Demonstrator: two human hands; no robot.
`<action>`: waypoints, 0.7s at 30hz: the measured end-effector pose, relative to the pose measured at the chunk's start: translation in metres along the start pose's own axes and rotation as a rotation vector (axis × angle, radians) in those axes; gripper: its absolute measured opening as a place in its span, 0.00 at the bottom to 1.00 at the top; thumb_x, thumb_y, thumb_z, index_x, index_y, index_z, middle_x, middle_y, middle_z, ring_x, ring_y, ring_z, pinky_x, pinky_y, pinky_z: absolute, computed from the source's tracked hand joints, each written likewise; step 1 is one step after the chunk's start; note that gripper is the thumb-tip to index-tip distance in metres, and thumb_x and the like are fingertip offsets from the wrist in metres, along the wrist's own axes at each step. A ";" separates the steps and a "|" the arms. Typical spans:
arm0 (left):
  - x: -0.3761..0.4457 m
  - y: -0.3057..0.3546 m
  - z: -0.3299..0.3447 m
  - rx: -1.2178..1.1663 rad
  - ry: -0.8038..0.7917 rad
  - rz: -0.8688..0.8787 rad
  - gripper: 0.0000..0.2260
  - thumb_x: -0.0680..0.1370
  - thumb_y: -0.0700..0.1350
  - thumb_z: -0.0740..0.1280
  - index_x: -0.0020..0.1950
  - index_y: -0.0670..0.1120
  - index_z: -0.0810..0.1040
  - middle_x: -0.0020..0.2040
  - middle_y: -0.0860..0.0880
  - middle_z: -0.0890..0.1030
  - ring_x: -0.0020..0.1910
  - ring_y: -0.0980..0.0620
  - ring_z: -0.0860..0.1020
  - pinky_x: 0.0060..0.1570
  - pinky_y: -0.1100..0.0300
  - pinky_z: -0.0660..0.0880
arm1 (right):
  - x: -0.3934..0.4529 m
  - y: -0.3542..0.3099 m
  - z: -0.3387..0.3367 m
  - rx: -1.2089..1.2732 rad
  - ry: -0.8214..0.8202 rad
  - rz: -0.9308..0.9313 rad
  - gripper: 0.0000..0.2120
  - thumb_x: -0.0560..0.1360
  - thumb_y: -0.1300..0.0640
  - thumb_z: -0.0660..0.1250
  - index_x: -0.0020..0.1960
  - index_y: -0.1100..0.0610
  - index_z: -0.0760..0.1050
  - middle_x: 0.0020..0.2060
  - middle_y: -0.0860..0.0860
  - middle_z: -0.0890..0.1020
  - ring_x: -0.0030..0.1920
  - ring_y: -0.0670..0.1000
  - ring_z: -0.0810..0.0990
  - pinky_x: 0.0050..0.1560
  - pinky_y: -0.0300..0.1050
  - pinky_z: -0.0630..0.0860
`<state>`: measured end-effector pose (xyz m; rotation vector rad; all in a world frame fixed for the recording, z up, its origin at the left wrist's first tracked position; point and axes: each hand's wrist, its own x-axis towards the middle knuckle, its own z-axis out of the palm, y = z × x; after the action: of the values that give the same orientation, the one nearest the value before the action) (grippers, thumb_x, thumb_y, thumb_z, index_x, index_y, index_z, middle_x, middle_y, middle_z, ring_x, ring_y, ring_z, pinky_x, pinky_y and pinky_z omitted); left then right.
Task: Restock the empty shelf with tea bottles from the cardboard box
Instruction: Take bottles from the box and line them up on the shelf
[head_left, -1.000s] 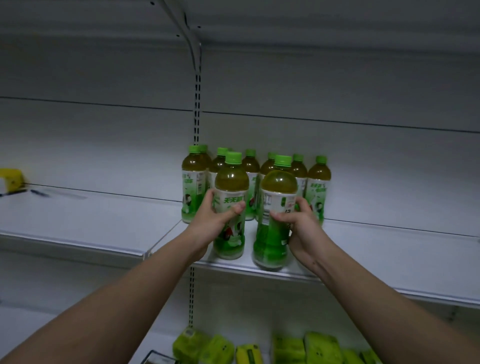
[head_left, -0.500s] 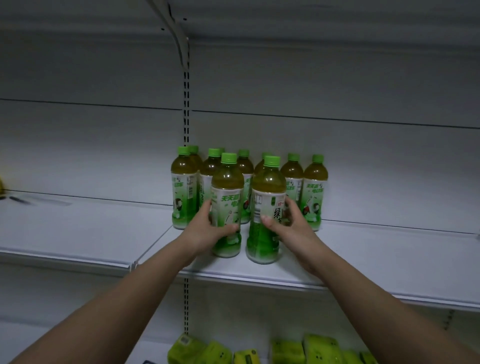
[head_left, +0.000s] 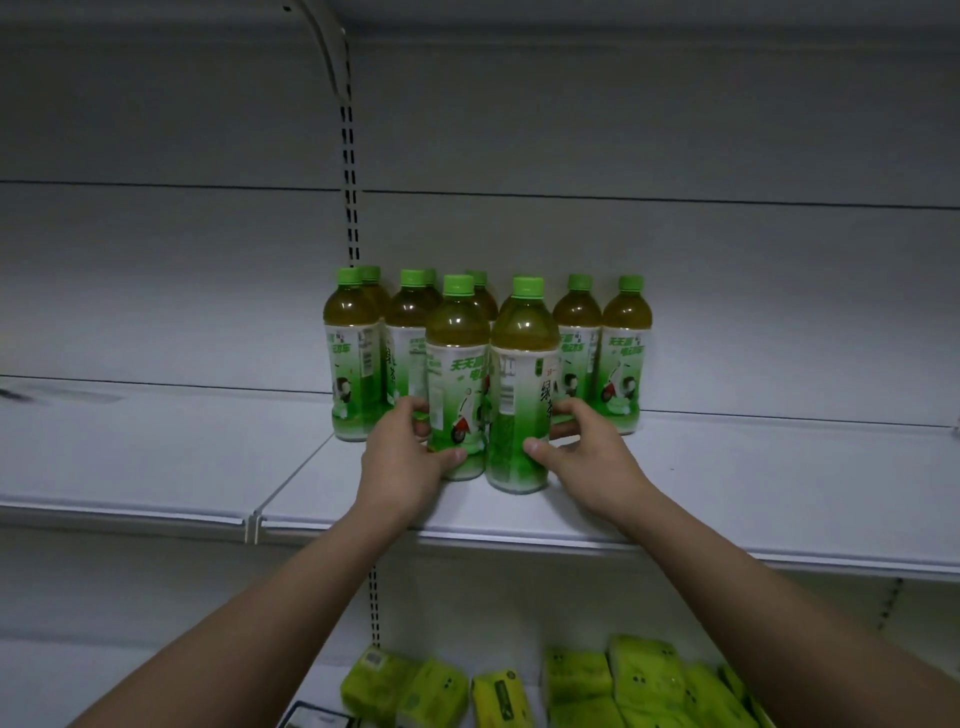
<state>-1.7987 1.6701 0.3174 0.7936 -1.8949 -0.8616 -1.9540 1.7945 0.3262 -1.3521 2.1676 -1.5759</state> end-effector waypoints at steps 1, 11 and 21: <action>0.003 0.000 0.004 0.003 0.013 0.004 0.23 0.67 0.40 0.78 0.54 0.52 0.70 0.41 0.61 0.73 0.37 0.64 0.74 0.32 0.73 0.71 | 0.005 0.003 0.002 -0.019 0.020 0.006 0.23 0.75 0.53 0.71 0.67 0.55 0.69 0.51 0.50 0.78 0.48 0.49 0.81 0.44 0.38 0.75; 0.036 -0.009 0.036 0.138 0.154 0.039 0.22 0.68 0.41 0.77 0.51 0.52 0.66 0.49 0.52 0.76 0.48 0.50 0.76 0.48 0.55 0.75 | 0.059 0.020 0.025 -0.084 0.105 0.044 0.21 0.76 0.52 0.68 0.66 0.56 0.68 0.52 0.51 0.79 0.52 0.53 0.79 0.52 0.47 0.75; 0.049 -0.018 0.051 0.292 0.219 0.109 0.19 0.70 0.42 0.75 0.52 0.48 0.68 0.49 0.52 0.73 0.47 0.52 0.71 0.46 0.56 0.68 | 0.072 0.031 0.032 -0.099 0.140 0.020 0.20 0.76 0.52 0.69 0.65 0.55 0.69 0.53 0.51 0.79 0.53 0.52 0.78 0.53 0.47 0.75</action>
<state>-1.8609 1.6343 0.3063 0.9098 -1.8700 -0.4163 -1.9956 1.7214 0.3138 -1.2770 2.3622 -1.6219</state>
